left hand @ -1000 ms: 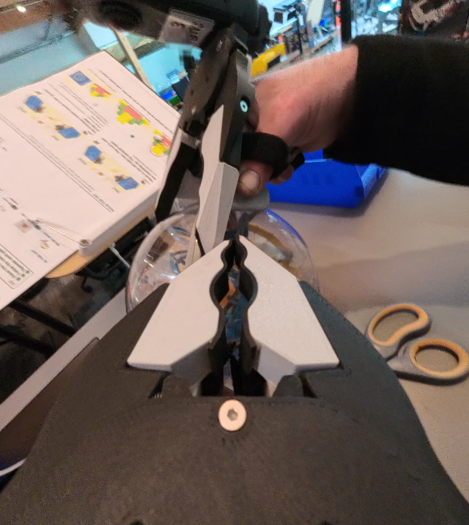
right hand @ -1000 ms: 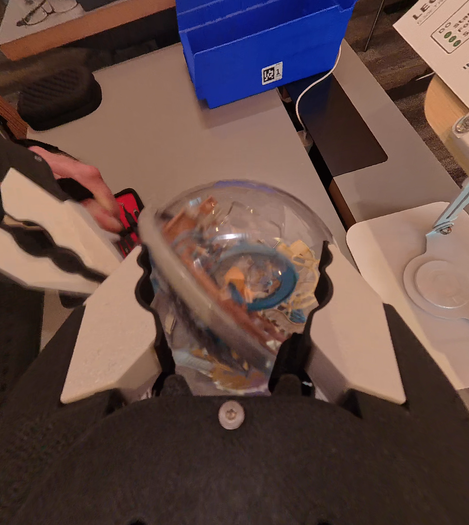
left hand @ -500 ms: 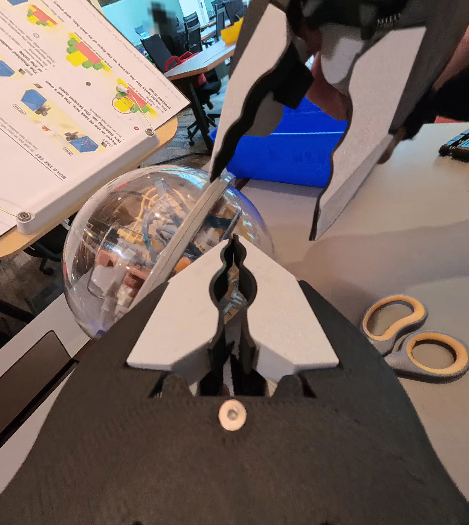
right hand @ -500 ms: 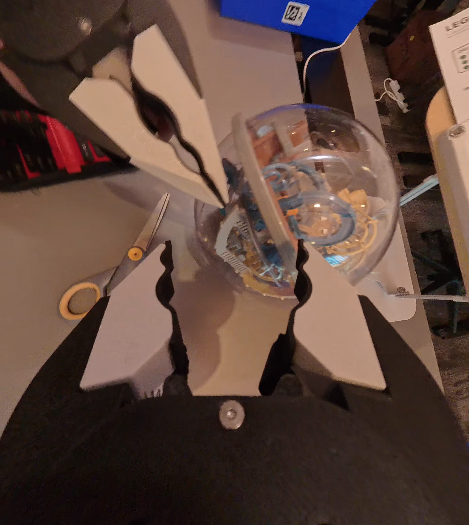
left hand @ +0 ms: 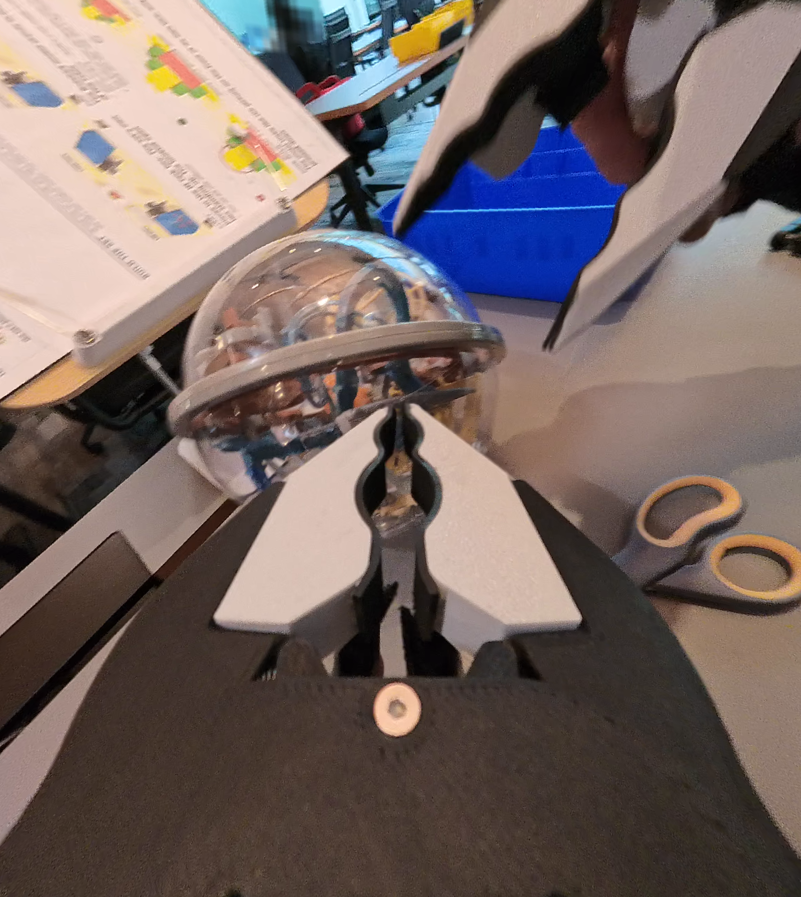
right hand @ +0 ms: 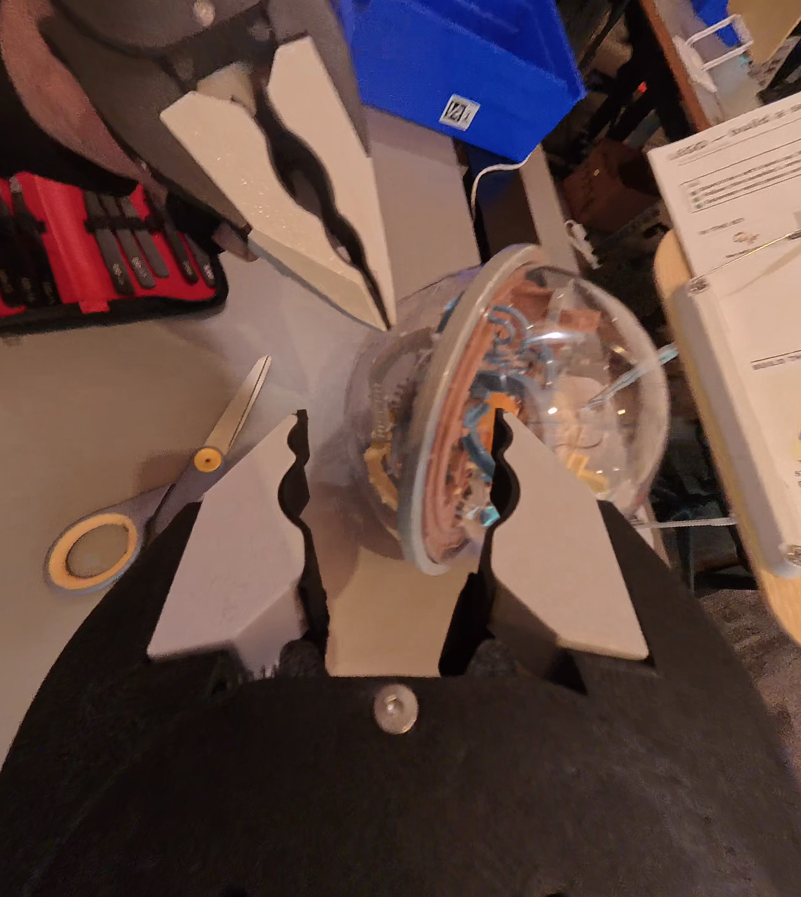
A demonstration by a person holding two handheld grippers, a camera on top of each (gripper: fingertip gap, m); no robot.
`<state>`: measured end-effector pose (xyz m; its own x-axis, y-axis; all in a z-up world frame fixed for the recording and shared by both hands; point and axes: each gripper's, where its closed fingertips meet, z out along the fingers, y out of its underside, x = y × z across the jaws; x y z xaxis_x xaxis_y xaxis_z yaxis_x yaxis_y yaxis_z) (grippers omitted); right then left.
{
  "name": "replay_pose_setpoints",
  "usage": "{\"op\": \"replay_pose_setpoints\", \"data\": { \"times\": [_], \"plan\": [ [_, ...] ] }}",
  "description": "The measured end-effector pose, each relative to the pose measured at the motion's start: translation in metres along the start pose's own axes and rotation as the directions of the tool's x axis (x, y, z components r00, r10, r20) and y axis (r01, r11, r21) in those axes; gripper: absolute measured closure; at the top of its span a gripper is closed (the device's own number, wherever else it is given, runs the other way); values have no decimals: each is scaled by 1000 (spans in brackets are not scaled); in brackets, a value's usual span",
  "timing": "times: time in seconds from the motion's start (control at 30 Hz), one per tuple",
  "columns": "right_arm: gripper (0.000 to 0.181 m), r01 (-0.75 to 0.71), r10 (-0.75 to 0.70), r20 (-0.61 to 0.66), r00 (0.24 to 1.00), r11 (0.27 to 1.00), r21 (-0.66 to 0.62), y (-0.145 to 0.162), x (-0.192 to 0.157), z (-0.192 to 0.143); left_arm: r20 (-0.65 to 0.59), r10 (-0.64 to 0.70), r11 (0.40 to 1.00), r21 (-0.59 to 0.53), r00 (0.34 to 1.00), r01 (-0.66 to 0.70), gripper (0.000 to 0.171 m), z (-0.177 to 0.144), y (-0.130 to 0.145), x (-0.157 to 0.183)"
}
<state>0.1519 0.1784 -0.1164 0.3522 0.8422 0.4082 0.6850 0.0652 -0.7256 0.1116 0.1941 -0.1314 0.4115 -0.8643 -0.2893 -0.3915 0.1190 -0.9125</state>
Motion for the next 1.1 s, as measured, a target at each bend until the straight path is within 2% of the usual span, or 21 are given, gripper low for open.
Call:
{"op": "replay_pose_setpoints", "data": {
  "times": [0.03,0.07,0.13,0.17,0.2,0.3,0.4,0.53,0.7,0.8,0.83,0.93,1.0,1.1],
  "plan": [
    [102,0,0,-24,1000,1000,12,-7,14,-3,23,-25,1000,-1,999,26,161,-1,3,-8],
    [94,-7,7,-28,1000,1000,22,-13,28,-4,52,-63,998,-2,997,63,142,-1,6,-18],
    [85,-79,79,20,997,997,11,-14,57,6,68,-125,992,-20,990,127,112,4,17,-31],
    [72,-113,114,56,992,993,-12,-10,68,15,69,-159,986,-38,985,162,98,9,24,-35],
    [66,-136,138,91,986,990,-31,-6,75,25,59,-197,979,-35,979,199,94,12,29,-37],
    [67,-144,157,143,977,985,-95,5,81,48,65,-266,963,-31,962,269,82,22,40,-52],
    [61,-153,164,120,979,984,-97,9,90,60,23,-332,943,25,943,331,81,28,34,-62],
    [63,-184,195,133,972,978,-94,9,96,63,-17,-367,929,35,930,368,75,36,34,-66],
    [63,-202,210,142,967,977,-70,4,98,69,-10,-403,913,73,915,402,75,26,31,-92],
    [64,-198,207,138,969,978,-71,0,96,73,-143,-514,854,15,846,521,71,36,34,-88],
    [64,-201,210,137,968,977,-76,0,97,73,-161,-531,840,30,832,542,70,38,34,-89],
    [65,-215,224,137,965,973,-82,1,99,73,-185,-563,809,73,805,583,81,36,33,-92],
    [65,-229,236,137,962,971,-68,1,100,73,-194,-566,801,99,801,590,100,31,29,-92],
    [75,-257,255,142,956,966,-5,-9,101,75,-228,-542,815,93,809,572,111,28,24,-74]
  ]
}}
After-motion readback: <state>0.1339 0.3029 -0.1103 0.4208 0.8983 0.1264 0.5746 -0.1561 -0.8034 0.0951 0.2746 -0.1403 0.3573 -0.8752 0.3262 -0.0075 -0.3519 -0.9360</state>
